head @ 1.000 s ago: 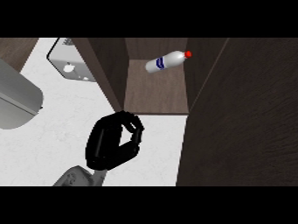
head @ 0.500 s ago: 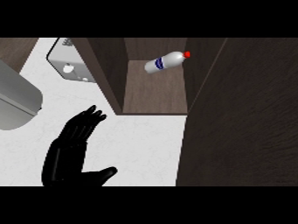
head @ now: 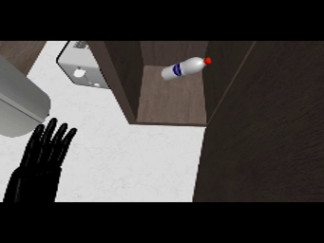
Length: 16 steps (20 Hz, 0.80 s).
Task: Pick up the bottled water, place it into the cabinet and close the cabinet
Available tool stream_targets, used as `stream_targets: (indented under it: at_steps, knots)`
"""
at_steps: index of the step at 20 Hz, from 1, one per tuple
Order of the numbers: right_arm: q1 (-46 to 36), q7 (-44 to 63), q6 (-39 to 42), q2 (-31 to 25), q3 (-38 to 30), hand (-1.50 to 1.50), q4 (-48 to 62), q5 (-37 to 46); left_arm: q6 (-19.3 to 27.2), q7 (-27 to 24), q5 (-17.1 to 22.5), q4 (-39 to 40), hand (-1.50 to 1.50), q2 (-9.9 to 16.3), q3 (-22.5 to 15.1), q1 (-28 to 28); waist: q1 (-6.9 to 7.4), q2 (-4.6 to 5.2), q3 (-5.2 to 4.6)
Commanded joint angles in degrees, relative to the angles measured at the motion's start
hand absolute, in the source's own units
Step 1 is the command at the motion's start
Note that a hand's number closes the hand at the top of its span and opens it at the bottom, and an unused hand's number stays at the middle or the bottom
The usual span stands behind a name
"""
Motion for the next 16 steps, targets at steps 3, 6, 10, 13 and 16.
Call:
stream_targets:
  at_steps: [3,6,10,13,16]
  knots:
    - [-5.48,7.28,1.78,-2.48,9.13,1.5,-8.47,10.06,-4.25,0.5,3.7,-2.84,-1.5,3.83,3.18,4.12,1.52,-0.04,-0.36]
    - [-4.74,9.26,-1.66,-0.04,12.89,1.5,-8.28,6.63,-7.04,-0.67,4.57,-3.96,-1.5,6.13,5.09,7.11,2.44,0.39,-0.33]
    - [-6.45,9.88,-4.27,3.44,17.94,1.5,-5.22,3.18,-9.37,-1.36,5.69,-2.94,-1.5,6.9,6.73,7.97,2.96,1.12,-0.29]
    - [-8.75,10.88,-4.73,4.12,18.32,1.5,-4.45,1.19,-11.73,-0.25,7.33,-3.57,-1.5,9.55,8.55,9.2,4.83,1.59,-0.24]
    - [-11.23,12.99,-4.22,3.23,18.33,1.5,-2.77,1.98,-13.08,-1.63,6.79,-3.27,-1.5,9.05,8.35,9.69,5.7,1.77,-0.36]
